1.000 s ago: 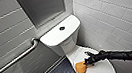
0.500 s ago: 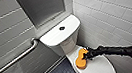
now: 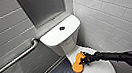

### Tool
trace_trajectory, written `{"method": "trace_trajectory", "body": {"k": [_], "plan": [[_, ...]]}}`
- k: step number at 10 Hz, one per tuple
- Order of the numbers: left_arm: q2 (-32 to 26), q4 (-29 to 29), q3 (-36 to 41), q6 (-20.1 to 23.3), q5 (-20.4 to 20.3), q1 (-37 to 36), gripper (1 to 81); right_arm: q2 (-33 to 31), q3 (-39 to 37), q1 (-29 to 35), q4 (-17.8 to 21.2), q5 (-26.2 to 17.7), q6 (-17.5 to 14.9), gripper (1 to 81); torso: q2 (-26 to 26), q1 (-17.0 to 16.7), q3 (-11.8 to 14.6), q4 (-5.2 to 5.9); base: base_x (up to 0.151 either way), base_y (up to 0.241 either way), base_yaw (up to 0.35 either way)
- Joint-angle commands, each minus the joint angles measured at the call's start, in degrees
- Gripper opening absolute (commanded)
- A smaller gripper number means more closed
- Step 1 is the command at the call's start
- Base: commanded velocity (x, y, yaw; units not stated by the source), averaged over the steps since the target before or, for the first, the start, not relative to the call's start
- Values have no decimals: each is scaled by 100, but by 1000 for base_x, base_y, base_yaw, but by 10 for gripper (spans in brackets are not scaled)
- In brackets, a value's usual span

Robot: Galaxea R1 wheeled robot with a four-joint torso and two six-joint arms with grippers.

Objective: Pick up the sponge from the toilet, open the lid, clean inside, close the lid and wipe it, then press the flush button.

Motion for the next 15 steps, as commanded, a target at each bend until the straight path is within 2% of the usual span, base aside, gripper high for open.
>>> {"method": "trace_trajectory", "body": {"k": [1, 2, 4, 5, 7, 10, 13, 15], "plan": [[34, 20, 29, 8, 511, 147, 811, -60, 182, 434, 38, -142, -11, 10, 0, 0, 0, 0, 0, 0, 0], [34, 20, 29, 8, 511, 147, 811, -226, 365, 302, 21, -238, 7, 10, 0, 0, 0, 0, 0, 0, 0], [25, 29, 29, 16, 511, 147, 811, -928, 1339, 83, -190, -221, 50, 10, 0, 0, 0, 0, 0, 0, 0], [34, 29, 29, 17, 511, 147, 811, -1255, 1641, -23, -260, -203, 183, 10, 0, 0, 0, 0, 0, 0, 0], [34, 29, 29, 17, 511, 147, 811, -1737, 2115, -278, -680, -150, 593, 10, 0, 0, 0, 0, 0, 0, 0], [25, 29, 29, 17, 511, 147, 811, -2073, 2309, -726, -1403, -124, 1211, 10, 0, 0, 0, 0, 0, 0, 0], [25, 47, 29, 17, 511, 155, 811, -2949, 2800, -1121, -1447, 288, 1281, 10, 0, 0, 0, 0, 0, 0, 0], [25, 47, 29, 17, 511, 147, 811, -3513, 2916, -1612, -1500, 762, 1281, 10, 0, 0, 0, 0, 0, 0, 0]]}}
